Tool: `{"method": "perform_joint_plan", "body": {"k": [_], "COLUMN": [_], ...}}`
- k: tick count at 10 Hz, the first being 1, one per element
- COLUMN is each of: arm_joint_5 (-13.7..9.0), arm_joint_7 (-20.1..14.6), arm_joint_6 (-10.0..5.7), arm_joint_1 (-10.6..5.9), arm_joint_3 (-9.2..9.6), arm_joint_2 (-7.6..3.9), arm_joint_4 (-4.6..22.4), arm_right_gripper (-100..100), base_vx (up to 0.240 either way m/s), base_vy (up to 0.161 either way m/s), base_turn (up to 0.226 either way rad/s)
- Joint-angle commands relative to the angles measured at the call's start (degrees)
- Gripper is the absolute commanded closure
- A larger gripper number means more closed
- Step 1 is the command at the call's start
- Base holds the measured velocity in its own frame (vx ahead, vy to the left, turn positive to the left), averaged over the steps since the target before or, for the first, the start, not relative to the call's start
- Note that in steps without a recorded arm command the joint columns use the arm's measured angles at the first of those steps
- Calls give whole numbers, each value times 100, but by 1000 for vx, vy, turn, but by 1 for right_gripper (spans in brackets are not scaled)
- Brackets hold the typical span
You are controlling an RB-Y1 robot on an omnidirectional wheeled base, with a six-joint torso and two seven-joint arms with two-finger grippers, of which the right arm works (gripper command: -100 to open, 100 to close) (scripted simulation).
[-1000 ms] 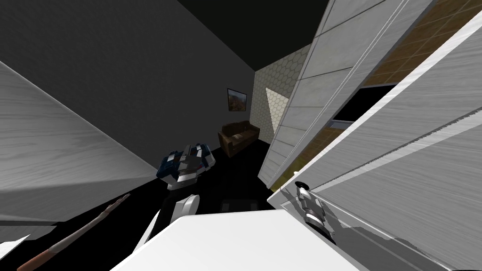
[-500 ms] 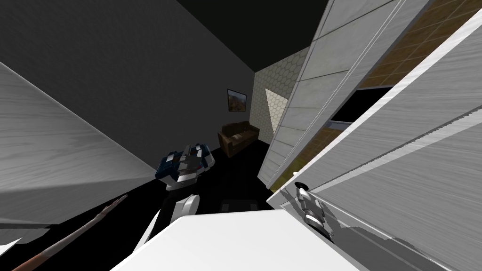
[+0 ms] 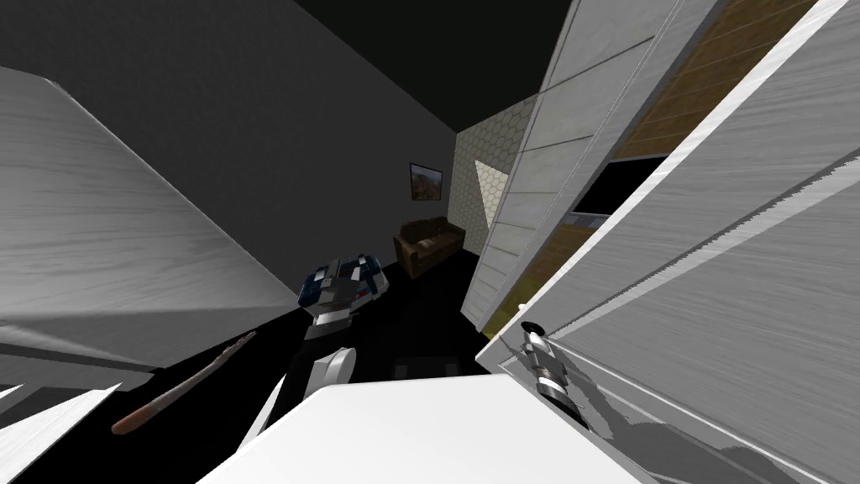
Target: Pull the door open
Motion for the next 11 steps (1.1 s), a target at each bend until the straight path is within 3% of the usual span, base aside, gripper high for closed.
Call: {"method": "perform_joint_plan", "body": {"k": [1, 4, 5, 11], "arm_joint_5": [86, 361, 316, 722], "arm_joint_7": [-62, -212, -185, -398], "arm_joint_6": [-29, -116, -85, -402], "arm_joint_1": [117, 204, 181, 371], "arm_joint_3": [101, 437, 393, 928], "arm_joint_2": [-108, -293, -243, -453], "arm_joint_4": [-47, -213, -178, -360], "arm_right_gripper": [100, 100, 100, 100], "base_vx": [-263, -260, -112, -222], "base_vy": [32, 49, 18, -16], "base_turn": [96, 101, 30, 61]}}
